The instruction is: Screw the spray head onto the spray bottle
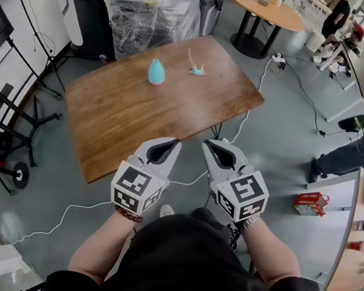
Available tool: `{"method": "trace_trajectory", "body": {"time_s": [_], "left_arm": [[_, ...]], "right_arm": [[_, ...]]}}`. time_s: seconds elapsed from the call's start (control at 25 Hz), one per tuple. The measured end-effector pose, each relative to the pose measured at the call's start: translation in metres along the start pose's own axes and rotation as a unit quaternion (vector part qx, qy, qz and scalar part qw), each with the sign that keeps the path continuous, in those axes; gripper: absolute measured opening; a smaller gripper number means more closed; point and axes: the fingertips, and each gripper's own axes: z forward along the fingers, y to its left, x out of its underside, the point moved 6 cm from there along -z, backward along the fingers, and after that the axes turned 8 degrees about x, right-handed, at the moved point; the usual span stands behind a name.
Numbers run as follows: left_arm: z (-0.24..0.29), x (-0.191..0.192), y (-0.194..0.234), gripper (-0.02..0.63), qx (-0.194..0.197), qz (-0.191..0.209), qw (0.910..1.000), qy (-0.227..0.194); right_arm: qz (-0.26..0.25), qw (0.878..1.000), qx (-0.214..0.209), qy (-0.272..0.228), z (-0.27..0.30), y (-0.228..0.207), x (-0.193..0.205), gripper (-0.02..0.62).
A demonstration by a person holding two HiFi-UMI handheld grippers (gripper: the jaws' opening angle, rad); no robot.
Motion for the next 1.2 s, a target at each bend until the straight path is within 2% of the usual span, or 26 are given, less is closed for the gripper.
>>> {"method": "trace_trajectory", "body": {"time_s": [0.28,0.48,0.72,0.92,1.2], "left_arm": [[0.019,0.004,0.033,0.037,-0.001,0.015,0.9996,0.022],[0.05,0.009,0.062,0.054,-0.004,0.026,0.9988,0.041],[0.105,0.012,0.106,0.069,-0.011,0.033,0.9967,0.074],[0.158,0.017,0.15,0.081,-0.017,0.018,0.9943,0.104],[0.229,0.037,0.215,0.1,-0.038,0.027,0.9847,0.168]], "right_arm": [[-0.002,1.0,-0.004,0.014,0.038,-0.016,0.006,-0.008],[0.002,1.0,-0.005,0.024,0.068,-0.043,0.015,-0.008],[0.01,0.999,-0.011,0.035,0.113,-0.089,0.021,-0.008],[0.015,0.998,-0.02,0.054,0.159,-0.133,0.027,-0.008],[0.023,0.994,-0.048,0.093,0.217,-0.184,0.046,-0.008]]}}
